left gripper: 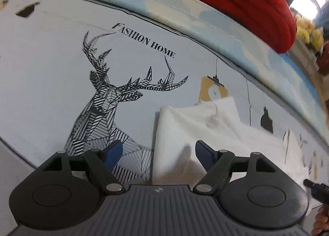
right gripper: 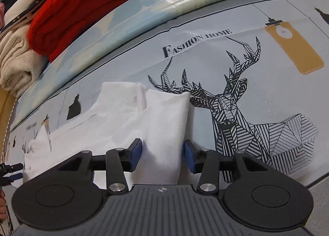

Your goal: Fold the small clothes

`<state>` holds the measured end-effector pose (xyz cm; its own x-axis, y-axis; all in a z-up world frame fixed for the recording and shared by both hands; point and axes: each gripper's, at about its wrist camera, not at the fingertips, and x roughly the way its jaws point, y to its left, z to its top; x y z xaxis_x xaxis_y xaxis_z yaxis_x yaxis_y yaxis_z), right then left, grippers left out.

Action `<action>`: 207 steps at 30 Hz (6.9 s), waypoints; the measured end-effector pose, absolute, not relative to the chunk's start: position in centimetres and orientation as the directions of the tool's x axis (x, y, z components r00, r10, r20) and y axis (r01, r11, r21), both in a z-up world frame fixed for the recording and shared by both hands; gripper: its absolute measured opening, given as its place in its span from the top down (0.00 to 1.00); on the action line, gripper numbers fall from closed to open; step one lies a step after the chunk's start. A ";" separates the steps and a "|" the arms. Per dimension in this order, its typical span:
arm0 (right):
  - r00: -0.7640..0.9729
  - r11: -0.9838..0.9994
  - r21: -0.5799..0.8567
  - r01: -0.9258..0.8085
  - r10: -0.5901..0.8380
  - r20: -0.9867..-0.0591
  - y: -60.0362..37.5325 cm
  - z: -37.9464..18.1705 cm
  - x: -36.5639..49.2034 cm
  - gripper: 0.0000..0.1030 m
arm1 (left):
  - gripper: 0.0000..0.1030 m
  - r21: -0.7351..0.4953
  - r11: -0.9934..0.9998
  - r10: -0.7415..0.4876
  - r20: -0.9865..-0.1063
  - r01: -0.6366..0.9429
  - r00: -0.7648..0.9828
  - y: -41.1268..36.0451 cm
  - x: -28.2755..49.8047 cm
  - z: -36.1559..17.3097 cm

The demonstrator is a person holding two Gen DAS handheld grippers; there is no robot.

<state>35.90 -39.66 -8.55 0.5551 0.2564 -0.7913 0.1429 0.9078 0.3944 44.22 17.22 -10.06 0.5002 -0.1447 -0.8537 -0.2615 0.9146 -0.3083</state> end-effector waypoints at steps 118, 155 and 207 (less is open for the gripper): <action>0.436 0.985 0.106 0.138 0.036 -0.899 -42.0 -8.5 3.3 0.85 | 0.92 -0.184 0.983 -0.171 -0.949 -0.026 0.265 7.3 13.6 -9.7; 0.719 0.945 0.311 0.102 0.146 -0.679 -43.6 2.3 -0.3 0.94 | 0.94 -0.265 0.958 -0.286 -0.829 0.113 0.481 7.1 8.6 0.3; 0.536 0.972 0.236 0.017 0.191 -0.823 -44.6 -3.9 16.1 0.80 | 0.71 -0.214 0.968 -0.249 -0.872 0.131 0.422 7.1 28.0 -5.4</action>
<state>16.06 -44.58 -3.86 0.5356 0.1910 -0.8226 0.0167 0.9715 0.2364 28.04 7.09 -5.44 0.4219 -0.2495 -0.8716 0.1306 0.9681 -0.2139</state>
